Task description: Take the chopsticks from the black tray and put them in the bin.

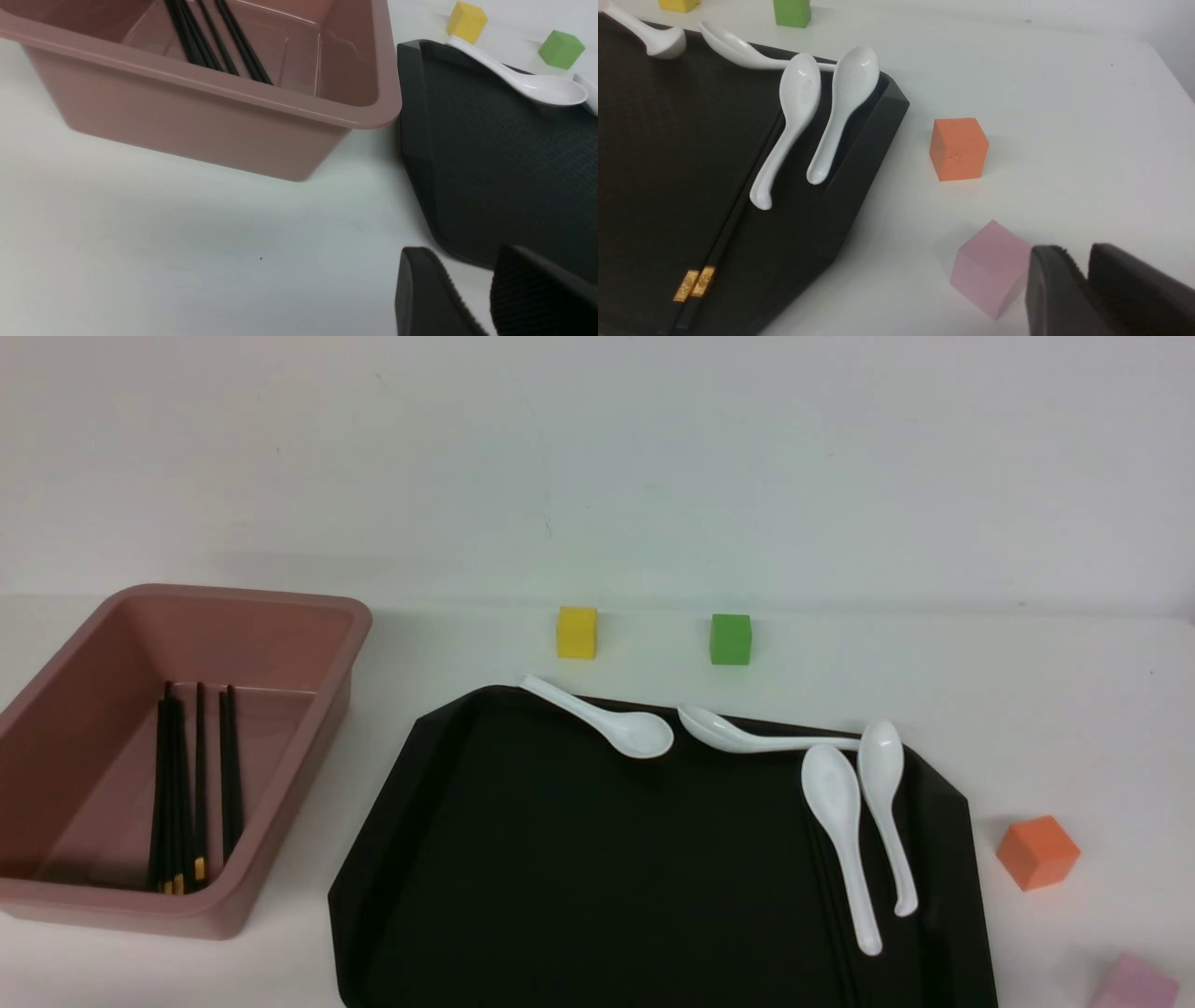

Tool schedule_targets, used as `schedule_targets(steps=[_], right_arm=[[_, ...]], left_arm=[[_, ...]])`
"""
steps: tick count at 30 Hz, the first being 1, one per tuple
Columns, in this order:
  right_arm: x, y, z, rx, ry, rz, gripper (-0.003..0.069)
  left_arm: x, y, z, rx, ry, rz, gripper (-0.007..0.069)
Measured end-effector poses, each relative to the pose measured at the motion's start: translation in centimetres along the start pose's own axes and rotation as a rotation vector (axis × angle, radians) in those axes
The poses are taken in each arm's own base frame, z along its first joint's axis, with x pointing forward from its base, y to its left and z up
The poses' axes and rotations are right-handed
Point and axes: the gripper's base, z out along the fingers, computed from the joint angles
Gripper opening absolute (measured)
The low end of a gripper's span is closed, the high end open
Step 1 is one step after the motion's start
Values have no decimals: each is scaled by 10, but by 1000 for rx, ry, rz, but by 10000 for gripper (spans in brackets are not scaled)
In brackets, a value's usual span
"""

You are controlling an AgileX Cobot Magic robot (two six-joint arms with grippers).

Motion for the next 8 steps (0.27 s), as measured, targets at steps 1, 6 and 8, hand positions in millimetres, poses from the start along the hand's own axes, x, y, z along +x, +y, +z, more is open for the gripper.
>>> schedule_targets(steps=[1,6,8], right_arm=[[0,0,0,0,0,0,136],[0,0,0,0,0,0,143],[0,0,0,0,0,0,146]], left_arm=[[0,0,0,0,0,0,232],[0,0,0,0,0,0,235],[0,0,0,0,0,0,235]])
